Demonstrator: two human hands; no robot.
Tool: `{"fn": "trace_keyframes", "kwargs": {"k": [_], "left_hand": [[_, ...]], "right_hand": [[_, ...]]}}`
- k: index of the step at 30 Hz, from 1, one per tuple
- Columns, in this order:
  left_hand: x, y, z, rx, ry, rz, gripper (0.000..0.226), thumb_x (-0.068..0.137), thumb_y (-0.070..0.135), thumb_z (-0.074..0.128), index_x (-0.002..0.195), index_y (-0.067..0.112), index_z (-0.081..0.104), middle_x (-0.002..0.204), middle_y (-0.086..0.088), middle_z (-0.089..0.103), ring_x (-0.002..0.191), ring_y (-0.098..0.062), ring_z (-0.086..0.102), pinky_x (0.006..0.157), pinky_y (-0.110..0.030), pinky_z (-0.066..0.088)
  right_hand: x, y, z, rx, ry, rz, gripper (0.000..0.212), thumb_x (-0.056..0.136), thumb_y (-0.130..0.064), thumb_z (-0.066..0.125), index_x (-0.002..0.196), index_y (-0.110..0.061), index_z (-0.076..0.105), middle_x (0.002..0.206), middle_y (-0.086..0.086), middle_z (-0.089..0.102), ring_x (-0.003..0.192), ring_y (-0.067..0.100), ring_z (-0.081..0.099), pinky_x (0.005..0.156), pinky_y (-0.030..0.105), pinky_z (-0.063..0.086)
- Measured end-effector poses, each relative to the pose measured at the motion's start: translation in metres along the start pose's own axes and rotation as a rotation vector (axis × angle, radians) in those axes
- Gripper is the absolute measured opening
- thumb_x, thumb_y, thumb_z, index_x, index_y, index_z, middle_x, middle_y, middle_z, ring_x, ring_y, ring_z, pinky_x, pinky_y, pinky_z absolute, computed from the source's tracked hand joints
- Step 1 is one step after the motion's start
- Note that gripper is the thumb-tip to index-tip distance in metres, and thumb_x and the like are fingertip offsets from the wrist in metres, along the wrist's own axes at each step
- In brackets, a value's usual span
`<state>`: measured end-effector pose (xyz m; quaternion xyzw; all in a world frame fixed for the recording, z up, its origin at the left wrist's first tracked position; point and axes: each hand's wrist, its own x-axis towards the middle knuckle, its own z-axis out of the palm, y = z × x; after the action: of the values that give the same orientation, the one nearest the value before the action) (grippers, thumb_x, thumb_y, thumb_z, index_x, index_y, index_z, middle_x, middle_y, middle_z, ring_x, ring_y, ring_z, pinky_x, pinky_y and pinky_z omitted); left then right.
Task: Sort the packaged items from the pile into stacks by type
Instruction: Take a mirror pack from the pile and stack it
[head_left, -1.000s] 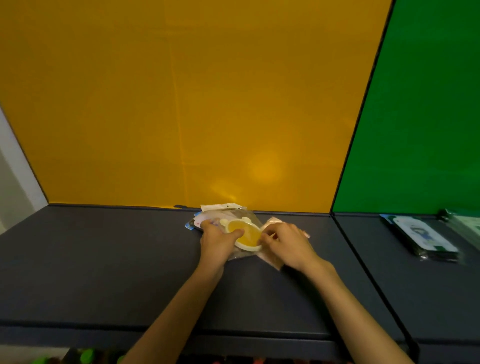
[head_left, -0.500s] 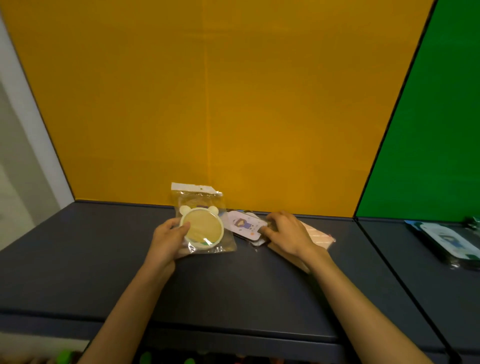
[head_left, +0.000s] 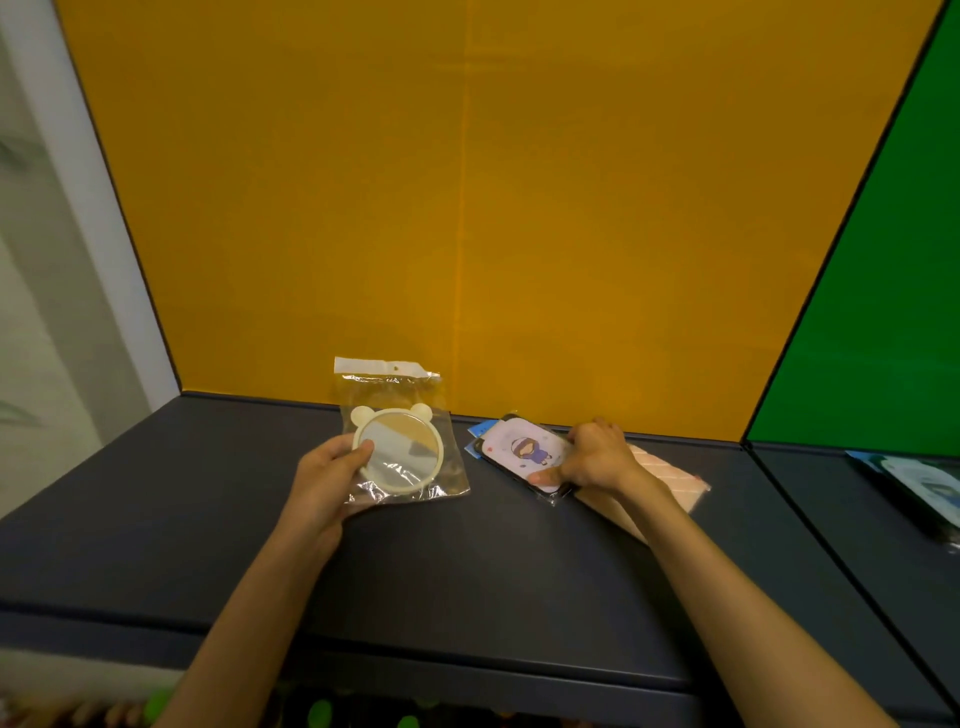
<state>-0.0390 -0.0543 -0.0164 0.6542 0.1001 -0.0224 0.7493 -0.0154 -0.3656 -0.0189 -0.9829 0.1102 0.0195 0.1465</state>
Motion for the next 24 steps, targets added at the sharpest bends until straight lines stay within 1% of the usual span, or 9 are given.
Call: {"fn": "trace_keyframes", "kwargs": {"k": [3,6,8,10,11,13,16,19,24], "left_hand": [[0.002,0.000,-0.001,-0.046,-0.030,0.006,0.023,0.098,0.018,0.057,0.119,0.010,0.064,0.115,-0.012,0.066,0.103,-0.024,0.065,0.067,-0.032,0.057],[0.002,0.000,0.003,-0.075,-0.083,-0.003,0.026,0.097,0.017,0.059,0.121,0.010,0.061,0.117,-0.011,0.065,0.105,-0.024,0.065,0.067,-0.031,0.058],[0.002,-0.001,0.010,-0.063,-0.127,-0.015,0.030,0.095,0.014,0.062,0.124,0.011,0.060,0.119,-0.010,0.064,0.105,-0.023,0.066,0.068,-0.032,0.059],[0.000,-0.002,0.020,-0.049,-0.178,-0.023,0.029,0.093,0.013,0.064,0.122,0.014,0.061,0.120,-0.011,0.064,0.105,-0.025,0.066,0.070,-0.035,0.060],[-0.001,-0.003,0.025,-0.052,-0.208,-0.020,0.028,0.093,0.012,0.064,0.121,0.014,0.061,0.119,-0.012,0.064,0.105,-0.025,0.067,0.070,-0.035,0.060],[-0.005,-0.005,0.037,-0.072,-0.269,-0.015,0.026,0.093,0.009,0.064,0.119,0.014,0.062,0.117,-0.011,0.066,0.104,-0.026,0.067,0.068,-0.037,0.061],[-0.013,-0.009,0.057,-0.092,-0.336,-0.005,0.025,0.092,0.010,0.065,0.117,0.016,0.064,0.112,-0.009,0.069,0.103,-0.025,0.068,0.071,-0.040,0.062],[-0.024,-0.014,0.085,-0.081,-0.399,0.003,0.023,0.091,0.012,0.067,0.112,0.019,0.067,0.107,-0.012,0.071,0.099,-0.028,0.067,0.070,-0.040,0.061],[-0.055,-0.021,0.136,-0.082,-0.511,0.001,0.031,0.091,0.012,0.067,0.120,0.019,0.064,0.111,-0.008,0.072,0.098,-0.025,0.070,0.070,-0.036,0.062]], "right_hand": [[-0.005,0.002,-0.002,0.070,0.021,0.028,0.061,0.049,-0.068,0.085,0.077,-0.023,0.055,0.100,0.005,0.056,0.103,0.026,0.048,0.078,0.036,0.037],[-0.019,0.003,-0.004,0.247,0.075,0.047,0.044,0.063,-0.049,0.088,0.077,-0.023,0.056,0.105,0.009,0.064,0.096,0.025,0.059,0.069,0.035,0.044],[-0.033,0.004,-0.007,0.433,0.050,0.084,0.038,0.076,-0.033,0.084,0.093,-0.017,0.054,0.104,0.007,0.065,0.092,0.023,0.063,0.068,0.035,0.049],[-0.050,0.006,-0.011,0.712,-0.030,0.158,0.035,0.087,-0.021,0.075,0.107,-0.009,0.048,0.094,0.008,0.069,0.073,0.020,0.066,0.056,0.031,0.053],[-0.060,0.006,-0.014,0.830,-0.061,0.192,0.032,0.091,-0.018,0.070,0.110,-0.006,0.047,0.091,0.010,0.070,0.066,0.019,0.066,0.051,0.028,0.052],[-0.076,0.014,-0.017,0.983,-0.063,0.259,0.026,0.096,-0.017,0.062,0.114,-0.004,0.049,0.095,0.013,0.073,0.066,0.018,0.069,0.048,0.025,0.052],[-0.096,0.030,-0.021,1.158,0.015,0.303,0.013,0.101,-0.012,0.053,0.112,-0.005,0.052,0.095,0.015,0.072,0.067,0.018,0.070,0.048,0.025,0.054],[-0.120,0.053,-0.034,1.317,0.165,0.340,0.003,0.101,-0.004,0.048,0.103,-0.005,0.049,0.093,0.018,0.068,0.063,0.021,0.069,0.045,0.027,0.053],[-0.169,0.096,-0.055,1.411,0.357,0.339,0.011,0.094,0.005,0.044,0.098,-0.005,0.048,0.093,0.021,0.069,0.068,0.028,0.071,0.053,0.032,0.059]]}}
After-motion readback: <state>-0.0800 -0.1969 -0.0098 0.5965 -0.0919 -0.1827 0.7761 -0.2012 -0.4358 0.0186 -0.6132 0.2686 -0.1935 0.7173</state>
